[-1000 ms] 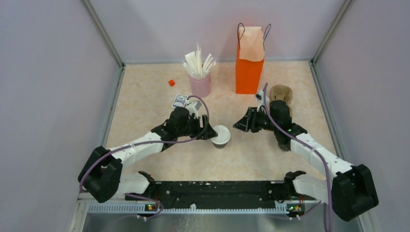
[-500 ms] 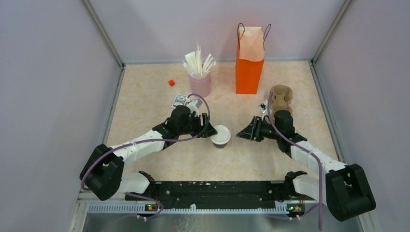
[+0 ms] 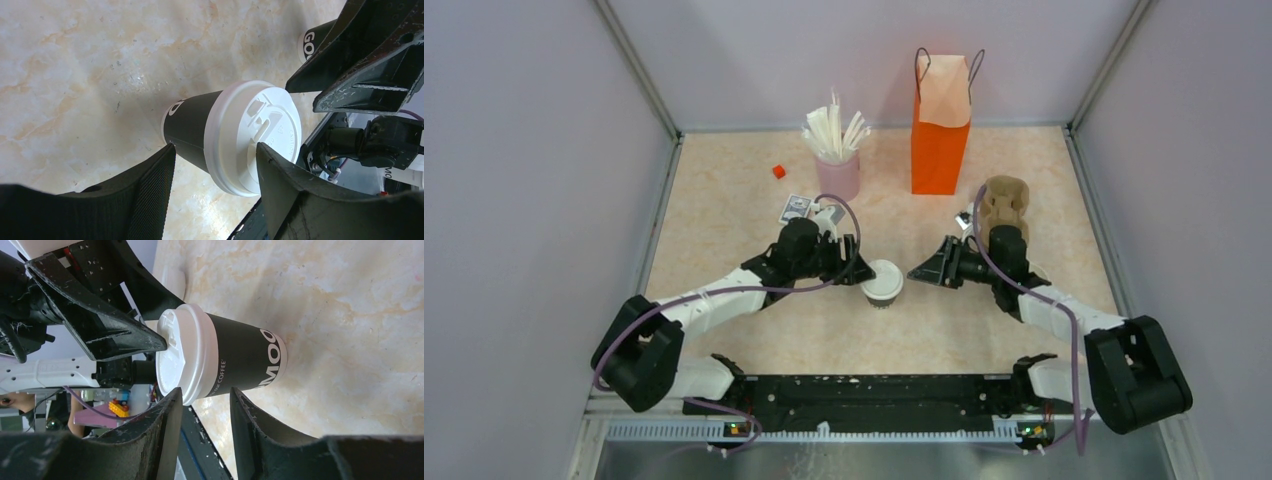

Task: Pack the takeout coffee

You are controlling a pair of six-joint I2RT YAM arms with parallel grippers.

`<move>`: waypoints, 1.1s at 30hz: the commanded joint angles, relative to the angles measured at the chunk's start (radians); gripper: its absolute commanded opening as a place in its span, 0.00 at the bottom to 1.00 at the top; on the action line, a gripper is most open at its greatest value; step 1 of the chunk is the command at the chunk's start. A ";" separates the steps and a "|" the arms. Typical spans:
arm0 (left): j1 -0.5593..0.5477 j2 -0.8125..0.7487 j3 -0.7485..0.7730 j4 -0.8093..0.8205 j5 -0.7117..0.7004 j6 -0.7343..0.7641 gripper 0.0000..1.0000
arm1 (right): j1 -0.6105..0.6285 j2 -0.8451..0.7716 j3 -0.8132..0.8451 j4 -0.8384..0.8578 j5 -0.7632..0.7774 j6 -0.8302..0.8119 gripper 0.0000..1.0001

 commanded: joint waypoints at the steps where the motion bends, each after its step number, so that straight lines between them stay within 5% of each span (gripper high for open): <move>1: 0.003 0.007 -0.003 0.034 0.021 0.005 0.65 | 0.005 0.016 0.017 0.086 -0.022 0.027 0.39; 33: 0.000 0.033 -0.009 0.057 0.028 -0.002 0.65 | 0.081 0.077 -0.025 0.067 0.104 0.010 0.33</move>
